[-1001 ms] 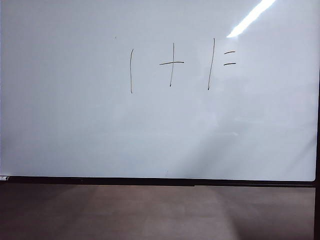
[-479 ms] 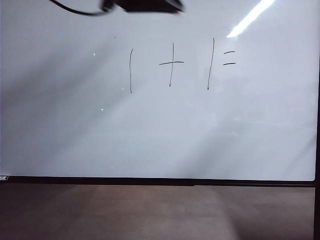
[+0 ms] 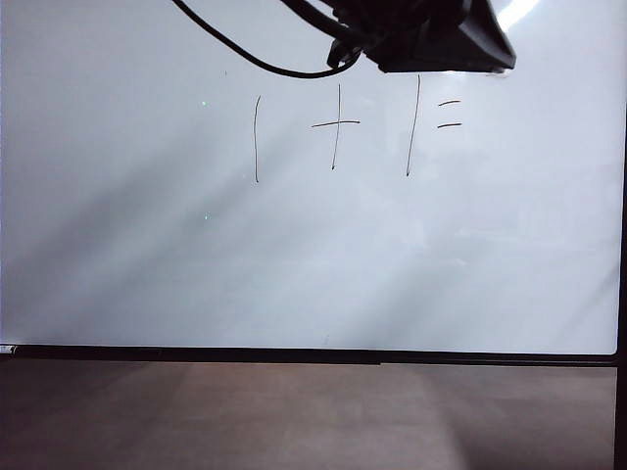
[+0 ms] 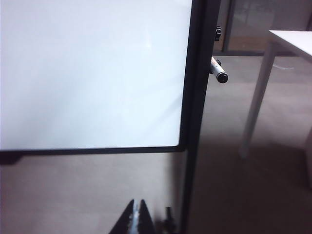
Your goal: Reach to the right to find the marker pen, pick it up, and write the answer to the math problem on the whiteboard.
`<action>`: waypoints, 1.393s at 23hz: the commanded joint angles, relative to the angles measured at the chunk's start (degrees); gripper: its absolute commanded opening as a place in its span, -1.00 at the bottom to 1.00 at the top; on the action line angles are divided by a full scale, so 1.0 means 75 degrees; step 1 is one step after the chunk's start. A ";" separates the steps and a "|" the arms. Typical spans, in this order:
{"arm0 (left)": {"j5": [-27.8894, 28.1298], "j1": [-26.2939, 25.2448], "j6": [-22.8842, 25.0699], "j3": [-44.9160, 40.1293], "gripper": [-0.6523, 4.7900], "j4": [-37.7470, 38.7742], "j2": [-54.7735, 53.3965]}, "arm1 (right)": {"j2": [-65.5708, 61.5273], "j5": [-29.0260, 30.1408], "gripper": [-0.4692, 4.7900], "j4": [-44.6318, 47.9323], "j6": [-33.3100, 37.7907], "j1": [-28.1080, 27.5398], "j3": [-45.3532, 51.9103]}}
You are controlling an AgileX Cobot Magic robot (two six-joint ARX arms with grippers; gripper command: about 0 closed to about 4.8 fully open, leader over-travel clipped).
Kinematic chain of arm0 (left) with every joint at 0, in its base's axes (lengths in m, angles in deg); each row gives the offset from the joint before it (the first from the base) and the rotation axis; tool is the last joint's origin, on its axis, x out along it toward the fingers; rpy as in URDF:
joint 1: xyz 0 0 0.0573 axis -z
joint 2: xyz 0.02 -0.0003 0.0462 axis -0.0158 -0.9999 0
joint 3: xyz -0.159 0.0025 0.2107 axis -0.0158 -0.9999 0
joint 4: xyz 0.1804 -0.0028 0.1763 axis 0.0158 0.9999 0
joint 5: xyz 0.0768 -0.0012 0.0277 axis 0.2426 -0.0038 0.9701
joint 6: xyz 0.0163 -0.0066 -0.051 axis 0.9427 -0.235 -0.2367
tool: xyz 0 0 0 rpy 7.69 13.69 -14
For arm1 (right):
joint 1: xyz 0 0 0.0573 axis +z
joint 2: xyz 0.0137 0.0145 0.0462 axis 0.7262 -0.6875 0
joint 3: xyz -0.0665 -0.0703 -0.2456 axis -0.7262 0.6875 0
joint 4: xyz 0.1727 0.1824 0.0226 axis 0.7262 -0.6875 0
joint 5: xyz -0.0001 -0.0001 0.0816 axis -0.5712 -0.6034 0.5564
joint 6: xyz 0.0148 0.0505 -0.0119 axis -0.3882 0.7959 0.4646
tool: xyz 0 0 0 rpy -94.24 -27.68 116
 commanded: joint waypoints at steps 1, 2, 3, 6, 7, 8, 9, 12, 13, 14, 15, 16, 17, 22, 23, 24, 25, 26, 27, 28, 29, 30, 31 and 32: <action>0.0006 0.0000 -0.0020 0.0023 -0.66 -0.0385 0.0035 | 0.0006 0.0029 -0.82 0.0391 0.1174 0.0012 0.0029; 0.0003 -0.0006 -0.0020 0.0023 -0.66 -0.0443 0.0035 | 0.0006 0.0009 -0.83 0.0495 0.1635 0.0012 0.0029; 0.0003 -0.0006 -0.0020 0.0023 -0.66 -0.0498 0.0035 | 0.0006 -0.0029 -0.83 0.0653 0.1804 0.0003 0.0029; 0.0003 -0.0006 -0.0020 0.0023 -0.66 -0.0478 0.0032 | 0.0006 -0.0358 -0.83 0.1020 0.1801 -0.0006 -0.0207; 0.0003 -0.0006 -0.0020 0.0023 -0.66 -0.0423 0.0032 | 0.0006 -0.0694 -0.83 0.1011 0.1801 -0.0006 -0.0408; 0.0000 -0.0006 -0.0020 0.0023 -0.66 -0.0399 0.0035 | 0.0006 -0.1574 -0.83 0.0988 0.1804 -0.0006 -0.0921; 0.0003 -0.0006 -0.0020 0.0023 -0.66 -0.0434 0.0032 | 0.0006 -0.1976 -0.83 0.0991 0.1804 -0.0006 -0.1207; 0.0003 -0.0006 -0.0020 0.0020 -0.66 -0.0399 0.0017 | -0.0411 -0.3200 -0.83 0.1300 0.1431 -0.0006 -0.3080; 0.0003 -0.0006 -0.0020 0.0020 -0.66 -0.0402 0.0017 | -0.0682 -0.3197 -0.83 0.1542 0.1090 -0.0006 -0.3520; 0.0003 -0.0006 -0.0020 0.0020 -0.66 -0.0408 0.0017 | -0.1204 -0.3083 -0.83 0.1996 0.0399 -0.0003 -0.4266; 0.0003 -0.0006 -0.0020 0.0020 -0.66 -0.0405 0.0017 | -0.1580 -0.2929 -0.83 0.2317 0.0012 0.0000 -0.4762; 0.0003 -0.0006 -0.0020 0.0020 -0.66 -0.0402 0.0017 | -0.2250 -0.2859 -0.83 0.2859 -0.0393 -0.0003 -0.5569; 0.0003 -0.0006 -0.0020 0.0023 -0.66 -0.0408 0.0017 | -0.2696 -0.2900 -0.83 0.3217 -0.0589 -0.0006 -0.6067; 0.0003 -0.0009 -0.0020 0.0020 -0.66 -0.0408 0.0017 | -0.6225 -0.3573 -0.83 0.3756 -0.1562 -0.0391 -0.9699; 0.0003 -0.0009 -0.0020 0.0020 -0.66 -0.0405 0.0017 | -0.6913 -0.3314 -0.83 0.3608 -0.1644 -0.0653 -1.0270; 0.0003 -0.0009 -0.0020 0.0020 -0.66 -0.0399 0.0017 | -0.7583 -0.2550 -0.83 0.3252 -0.1480 -0.1072 -1.0815; 0.0003 -0.0009 -0.0020 0.0023 -0.66 -0.0405 0.0017 | -0.8128 -0.1673 -0.83 0.3075 -0.0982 -0.1463 -1.1156; 0.0003 -0.0009 -0.0020 0.0020 -0.66 -0.0408 0.0020 | -0.8612 -0.0699 -0.83 0.3051 -0.0207 -0.1883 -1.1383; 0.0003 -0.0006 -0.0020 0.0020 -0.66 -0.0414 0.0020 | -0.8956 -0.0152 -0.83 0.3034 0.0455 -0.2165 -1.1468; 0.0003 -0.0009 -0.0020 0.0020 -0.66 -0.0402 0.0017 | -0.9194 0.0085 -0.83 0.2809 0.1052 -0.2416 -1.1476; 0.0003 -0.0006 -0.0020 0.0020 -0.66 -0.0382 0.0017 | -0.9366 0.0219 -0.83 0.2390 0.1309 -0.2629 -1.1465; 0.0003 -0.0006 -0.0020 0.0020 -0.66 -0.0385 0.0017 | -0.9477 0.0510 -0.83 0.2101 0.1250 -0.2806 -1.1401; 0.0003 -0.0009 -0.0020 0.0020 -0.66 -0.0388 0.0017 | -0.9632 0.1023 -0.83 0.1947 0.1116 -0.3037 -1.1249; 0.0006 -0.0009 -0.0020 0.0020 -0.66 -0.0373 0.0017 | -0.9760 0.1591 -0.83 0.1941 0.1035 -0.3214 -1.1065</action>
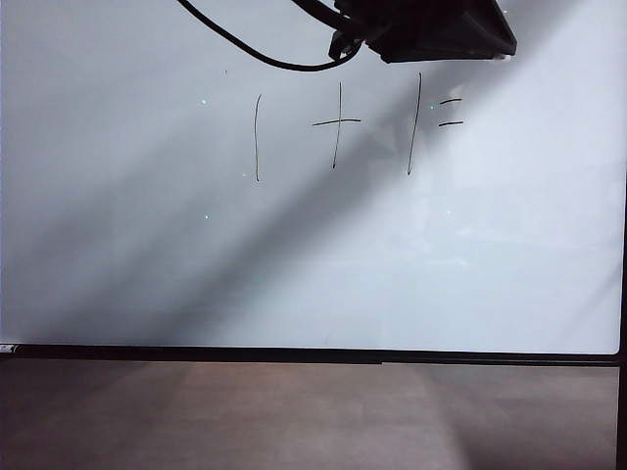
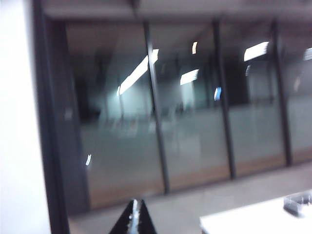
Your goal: Reach to the right to find the marker pen, pick it up, and write the answer to the math problem on the whiteboard.
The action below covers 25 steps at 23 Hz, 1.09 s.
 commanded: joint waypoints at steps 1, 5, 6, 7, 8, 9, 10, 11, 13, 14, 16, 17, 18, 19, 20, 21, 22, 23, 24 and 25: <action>-0.0020 0.0000 -0.0020 0.0015 -0.66 -0.0050 0.0020 | -0.0361 0.1792 -0.82 -0.0012 -0.0128 -0.0522 0.0498; -0.0020 0.0000 -0.0020 0.0015 -0.66 -0.0050 0.0020 | -0.0880 0.3544 0.28 0.1125 -0.0119 -0.1049 0.1778; -0.0023 0.0000 -0.0020 0.0015 -0.66 -0.0052 0.0020 | -0.0979 0.3724 0.30 0.1428 -0.0125 -0.1186 0.2159; -0.0020 0.0000 -0.0020 0.0012 -0.66 -0.0047 0.0020 | -0.1084 0.3879 0.31 0.1751 -0.0125 -0.1291 0.2480; -0.0020 0.0000 -0.0020 0.0012 -0.66 -0.0050 0.0020 | -0.1195 0.4077 0.31 0.2189 -0.0125 -0.1358 0.2865; -0.0020 -0.0015 -0.0020 0.0012 -0.66 -0.0052 0.0020 | -0.1341 0.4127 0.31 0.2719 -0.0125 -0.1367 0.3238; -0.0015 -0.0017 -0.0020 0.0012 -0.66 -0.0050 0.0020 | -0.1507 0.4132 0.31 0.3153 -0.0122 -0.1367 0.3520; -0.0020 -0.0015 -0.0020 0.0012 -0.66 -0.0052 0.0020 | -0.1708 0.4179 0.31 0.3520 -0.0044 -0.1355 0.3783; -0.0023 -0.0012 -0.0020 0.0012 -0.66 -0.0041 0.0020 | -0.2014 0.4581 0.31 0.4097 -0.0050 -0.1221 0.4226; -0.0020 -0.0012 -0.0020 0.0012 -0.66 -0.0050 0.0020 | -0.2165 0.4613 0.31 0.4517 -0.0064 -0.1145 0.4476; -0.0020 -0.0012 -0.0020 0.0012 -0.66 0.0012 0.0020 | -0.2538 0.4555 0.31 0.5461 -0.0105 -0.1008 0.4878; -0.0020 -0.0012 -0.0020 0.0012 -0.66 0.0006 0.0020 | -0.2754 0.4494 0.32 0.5866 -0.0082 -0.0950 0.4995; -0.0020 -0.0015 -0.0020 0.0012 -0.66 0.0006 0.0020 | -0.3037 0.4392 0.33 0.6117 -0.0020 -0.0912 0.5045; -0.0017 -0.0015 -0.0020 0.0012 -0.66 0.0009 0.0020 | -0.3273 0.4389 0.33 0.6137 -0.0015 -0.0822 0.5042; -0.0020 -0.0015 -0.0020 0.0012 -0.66 0.0009 0.0020 | -0.3456 0.4389 0.34 0.6137 -0.0023 -0.0749 0.5042; -0.0023 -0.0015 -0.0020 0.0012 -0.66 0.0006 0.0020 | -0.3646 0.4398 0.34 0.6152 -0.0073 -0.0723 0.5042; -0.0020 -0.0015 -0.0020 0.0012 -0.66 0.0012 0.0017 | -0.3809 0.4392 0.34 0.6260 -0.0143 -0.0644 0.5045; -0.0023 -0.0015 -0.0020 0.0012 -0.66 0.0012 0.0017 | -0.3998 0.4392 0.34 0.6379 -0.0157 -0.0641 0.5045; -0.0020 -0.0015 -0.0020 0.0012 -0.66 0.0006 0.0020 | -0.4141 0.4389 0.34 0.6522 -0.0157 -0.0592 0.5045; -0.0020 -0.0015 -0.0020 0.0012 -0.66 0.0006 0.0020 | -0.4319 0.4389 0.34 0.6677 -0.0154 -0.0554 0.5045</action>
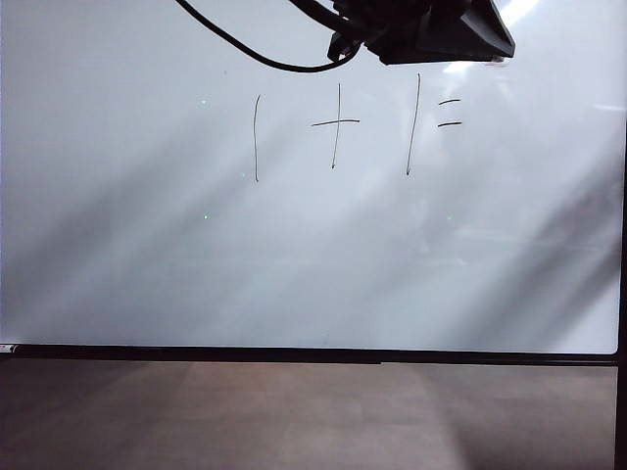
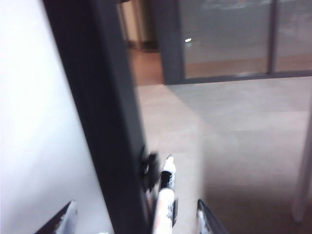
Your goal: Reach to the right to find the marker pen, pick it up, and write the answer to the math problem on the whiteboard.
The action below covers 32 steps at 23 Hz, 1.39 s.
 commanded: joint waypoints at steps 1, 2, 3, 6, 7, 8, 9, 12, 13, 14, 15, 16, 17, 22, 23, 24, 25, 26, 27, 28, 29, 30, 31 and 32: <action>-0.0020 -0.0009 -0.0020 0.0015 -0.66 -0.0044 0.0020 | -0.0437 -0.0009 0.34 0.0577 -0.0035 0.0064 -0.0026; -0.0026 -0.0009 -0.0020 0.0015 -0.66 -0.0038 0.0017 | -0.0612 -0.0003 0.34 0.0758 -0.0047 0.0102 -0.0026; -0.0026 -0.0009 -0.0020 0.0015 -0.66 -0.0041 0.0020 | -0.0764 -0.0009 0.34 0.0874 -0.0052 0.0117 -0.0029; -0.0026 -0.0009 -0.0020 0.0015 -0.66 -0.0041 0.0017 | -0.1122 -0.0023 0.34 0.1107 -0.0143 0.0157 -0.0029; -0.0026 -0.0009 -0.0020 0.0015 -0.66 -0.0041 0.0020 | -0.1247 -0.0026 0.34 0.1198 -0.0143 0.0160 -0.0029; -0.0026 -0.0009 -0.0020 0.0015 -0.66 -0.0041 0.0020 | -0.1349 -0.0026 0.34 0.1274 -0.0140 0.0163 -0.0029; -0.0026 -0.0009 -0.0020 0.0015 -0.66 -0.0041 0.0020 | -0.1448 -0.0035 0.34 0.1320 -0.0146 0.0163 -0.0029; -0.0026 -0.0009 -0.0020 0.0015 -0.66 -0.0041 0.0020 | -0.1574 -0.0087 0.34 0.1329 -0.0224 0.0160 -0.0029; -0.0026 -0.0009 -0.0020 0.0015 -0.66 -0.0041 0.0020 | -0.1574 -0.0134 0.34 0.1346 -0.0289 0.0160 -0.0029; -0.0026 -0.0009 -0.0020 0.0015 -0.66 -0.0041 0.0020 | -0.1574 -0.0204 0.34 0.1352 -0.0353 0.0166 -0.0032; -0.0026 -0.0009 -0.0020 0.0015 -0.66 -0.0041 0.0020 | -0.1574 -0.0227 0.34 0.1376 -0.0408 0.0195 -0.0038; -0.0026 -0.0009 -0.0020 0.0015 -0.66 -0.0041 0.0020 | -0.1574 -0.0230 0.34 0.1387 -0.0458 0.0248 -0.0047; -0.0026 -0.0009 -0.0020 0.0015 -0.66 -0.0041 0.0020 | -0.1580 -0.0227 0.34 0.1364 -0.0580 0.0254 -0.0047; -0.0026 -0.0009 -0.0020 0.0015 -0.66 -0.0038 0.0017 | -0.1617 -0.0233 0.34 0.1367 -0.0595 0.0353 -0.0154; -0.0026 -0.0009 -0.0020 0.0015 -0.66 -0.0041 0.0020 | -0.1617 -0.0262 0.34 0.1364 -0.0600 0.0347 -0.0172; -0.0026 -0.0009 -0.0020 0.0015 -0.66 -0.0041 0.0020 | -0.1617 -0.0353 0.34 0.1364 -0.0606 0.0341 -0.0172; -0.0026 -0.0009 -0.0020 0.0015 -0.66 -0.0041 0.0020 | -0.1617 -0.0373 0.34 0.1329 -0.0664 0.0341 -0.0172; -0.0026 -0.0009 -0.0020 0.0015 -0.66 -0.0041 0.0017 | -0.1617 -0.0370 0.34 0.1253 -0.0743 0.0344 -0.0175; -0.0026 -0.0009 -0.0020 0.0015 -0.66 -0.0041 0.0017 | -0.1617 -0.0373 0.34 0.1189 -0.0769 0.0347 -0.0175; -0.0026 -0.0009 -0.0020 0.0015 -0.66 -0.0041 0.0020 | -0.1620 -0.0373 0.34 0.1166 -0.0769 0.0353 -0.0175; -0.0026 -0.0009 -0.0020 0.0015 -0.66 -0.0041 0.0020 | -0.1620 -0.0376 0.34 0.1099 -0.0807 0.0350 -0.0192; -0.0026 -0.0009 -0.0020 0.0015 -0.66 -0.0041 0.0017 | -0.1620 -0.0376 0.34 0.1017 -0.0898 0.0350 -0.0216; -0.0026 -0.0009 -0.0020 0.0015 -0.66 -0.0041 0.0020 | -0.1623 -0.0385 0.34 0.0968 -0.0973 0.0350 -0.0227; -0.0026 -0.0009 -0.0020 0.0015 -0.66 -0.0041 0.0020 | -0.1623 -0.0402 0.34 0.0965 -0.0970 0.0350 -0.0227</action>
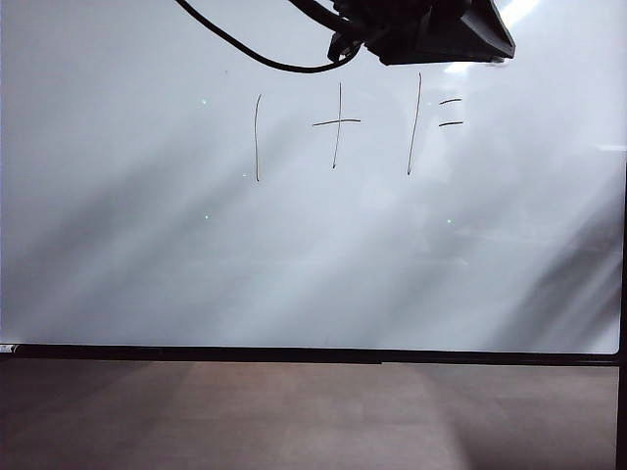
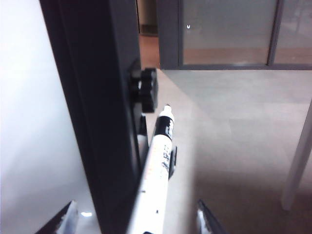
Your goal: Reach to the right to find the marker pen, pick it up, and write the answer to the math problem on the whiteboard.
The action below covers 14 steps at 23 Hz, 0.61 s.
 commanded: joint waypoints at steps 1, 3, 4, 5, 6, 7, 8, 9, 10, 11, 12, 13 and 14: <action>-0.0023 -0.0006 -0.0020 0.0017 -0.66 -0.0044 0.0020 | 0.0020 -0.0052 0.33 0.0020 -0.0117 -0.0003 -0.0032; -0.0023 -0.0006 -0.0020 0.0017 -0.66 -0.0044 0.0020 | 0.0020 -0.0052 0.28 0.0015 -0.0117 -0.0003 -0.0032; -0.0023 -0.0006 -0.0020 0.0017 -0.66 -0.0044 0.0020 | 0.0017 -0.0055 0.28 0.0015 -0.0117 0.0000 -0.0032; -0.0023 -0.0006 -0.0020 0.0017 -0.66 -0.0044 0.0020 | 0.0015 -0.0052 0.28 0.0009 -0.0117 0.0000 -0.0047; -0.0023 -0.0006 -0.0020 0.0017 -0.66 -0.0044 0.0020 | -0.0003 -0.0052 0.28 -0.0032 -0.0117 0.0000 -0.0079; -0.0023 -0.0006 -0.0020 0.0017 -0.66 -0.0044 0.0020 | -0.0029 -0.0052 0.28 -0.0090 -0.0114 0.0006 -0.0137; -0.0023 -0.0006 -0.0020 0.0017 -0.66 -0.0044 0.0020 | -0.0044 -0.0052 0.28 -0.0166 -0.0117 0.0041 -0.0178; -0.0023 -0.0006 -0.0020 0.0017 -0.66 -0.0044 0.0020 | -0.0073 -0.0050 0.28 -0.0256 -0.0117 0.0050 -0.0227; -0.0023 -0.0006 -0.0020 0.0017 -0.66 -0.0044 0.0020 | -0.0073 -0.0052 0.28 -0.0321 -0.0119 0.0093 -0.0259; -0.0023 -0.0006 -0.0020 0.0017 -0.66 -0.0044 0.0020 | -0.0073 -0.0061 0.28 -0.0323 -0.0152 0.0105 -0.0265; -0.0023 -0.0006 -0.0020 0.0017 -0.66 -0.0044 0.0020 | -0.0073 -0.0111 0.26 -0.0323 -0.0184 0.0140 -0.0265; -0.0023 -0.0006 -0.0020 0.0017 -0.66 -0.0044 0.0020 | -0.0073 -0.0198 0.20 -0.0332 -0.0268 0.0154 -0.0265; -0.0023 -0.0006 -0.0020 0.0017 -0.66 -0.0044 0.0020 | -0.0076 -0.0204 0.20 -0.0344 -0.0286 0.0157 -0.0265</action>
